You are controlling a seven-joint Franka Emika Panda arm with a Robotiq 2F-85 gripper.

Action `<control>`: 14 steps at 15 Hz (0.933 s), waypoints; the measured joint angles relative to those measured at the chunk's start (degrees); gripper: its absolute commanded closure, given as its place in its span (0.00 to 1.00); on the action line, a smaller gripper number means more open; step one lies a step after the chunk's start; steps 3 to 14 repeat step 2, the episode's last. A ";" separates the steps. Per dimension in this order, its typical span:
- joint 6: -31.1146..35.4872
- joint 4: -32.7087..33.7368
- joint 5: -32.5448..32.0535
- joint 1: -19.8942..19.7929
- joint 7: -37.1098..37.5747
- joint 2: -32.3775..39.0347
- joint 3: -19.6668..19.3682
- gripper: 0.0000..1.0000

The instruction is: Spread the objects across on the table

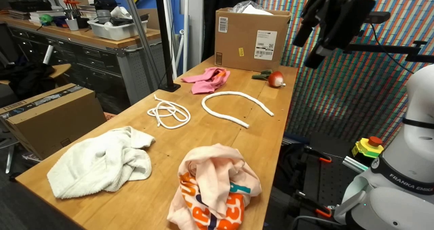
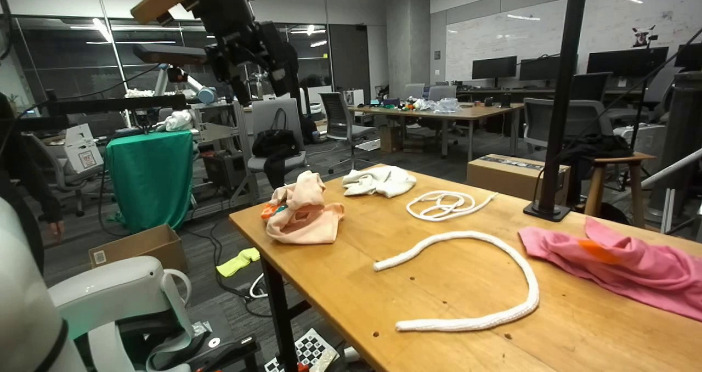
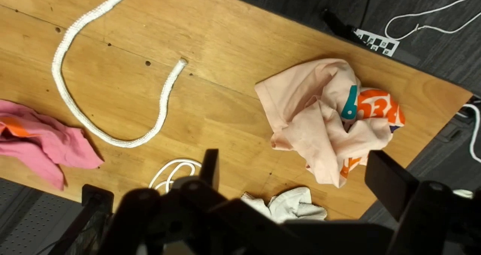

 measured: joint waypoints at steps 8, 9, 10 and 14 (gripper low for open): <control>-0.09 -0.19 0.00 -0.03 -0.02 -0.35 0.06 0.00; -0.09 -0.19 0.00 -0.03 -0.02 -0.35 0.06 0.00; -0.09 -0.19 0.00 -0.03 -0.02 -0.35 0.06 0.00; -0.09 -0.19 0.00 -0.03 -0.02 -0.35 0.06 0.00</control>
